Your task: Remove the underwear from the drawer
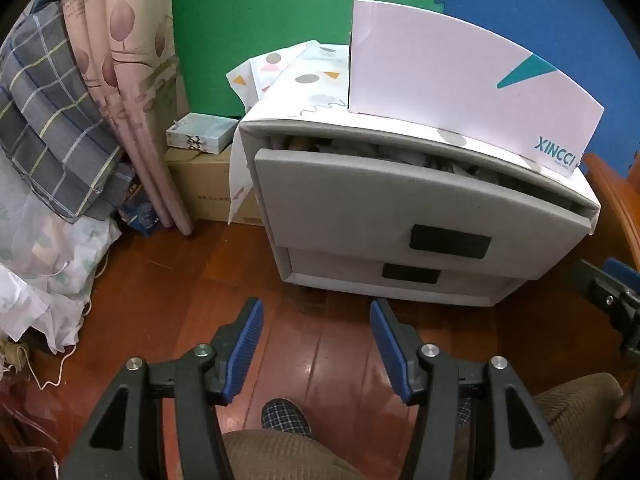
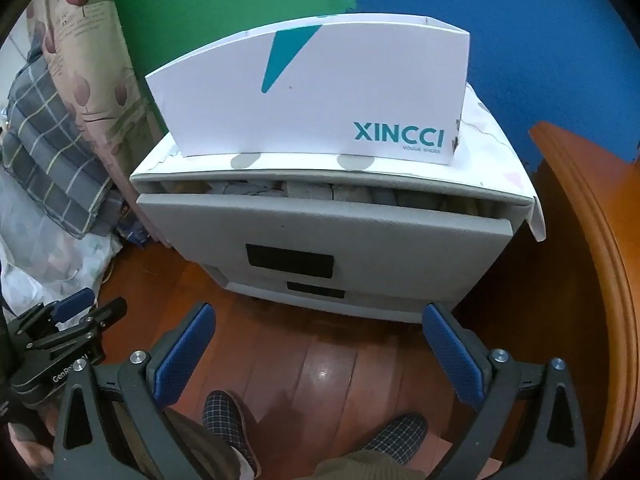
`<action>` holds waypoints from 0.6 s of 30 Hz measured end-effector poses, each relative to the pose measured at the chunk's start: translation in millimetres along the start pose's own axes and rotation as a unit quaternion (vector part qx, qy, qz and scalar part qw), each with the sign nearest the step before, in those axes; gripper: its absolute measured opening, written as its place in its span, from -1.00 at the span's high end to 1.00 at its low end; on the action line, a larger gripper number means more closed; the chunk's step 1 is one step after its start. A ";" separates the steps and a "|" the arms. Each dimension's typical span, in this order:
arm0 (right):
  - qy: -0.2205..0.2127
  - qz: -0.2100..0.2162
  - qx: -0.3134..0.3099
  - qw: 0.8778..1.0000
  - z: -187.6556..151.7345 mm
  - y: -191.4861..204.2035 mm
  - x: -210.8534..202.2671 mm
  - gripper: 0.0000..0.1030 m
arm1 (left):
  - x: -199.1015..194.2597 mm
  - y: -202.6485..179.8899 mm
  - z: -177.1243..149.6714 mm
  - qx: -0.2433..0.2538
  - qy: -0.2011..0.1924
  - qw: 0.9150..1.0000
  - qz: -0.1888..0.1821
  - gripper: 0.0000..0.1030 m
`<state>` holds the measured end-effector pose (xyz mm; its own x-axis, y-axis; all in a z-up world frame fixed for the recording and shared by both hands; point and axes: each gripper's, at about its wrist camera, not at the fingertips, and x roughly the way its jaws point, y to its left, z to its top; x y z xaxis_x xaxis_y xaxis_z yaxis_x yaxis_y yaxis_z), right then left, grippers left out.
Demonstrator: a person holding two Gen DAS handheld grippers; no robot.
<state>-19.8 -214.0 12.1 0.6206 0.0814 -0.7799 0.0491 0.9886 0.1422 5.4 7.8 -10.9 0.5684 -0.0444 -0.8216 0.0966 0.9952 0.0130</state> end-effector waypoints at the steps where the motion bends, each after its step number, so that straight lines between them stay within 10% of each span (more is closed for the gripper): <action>1: 0.004 0.001 0.002 1.000 0.9 -2.5 3.2 -0.99 | 0.9 0.1 -0.2 -0.001 0.001 1.000 0.001 -0.10; 18: 0.015 -0.025 0.008 1.000 0.1 -1.5 10.7 -0.99 | 4.3 -2.4 -0.1 0.007 0.007 1.000 0.001 -0.10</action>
<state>-13.2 -214.6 3.6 0.5936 0.0365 -0.8039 0.0922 0.9893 0.1130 7.6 5.2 -14.5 0.5568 -0.0416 -0.8296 0.1066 0.9941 0.0217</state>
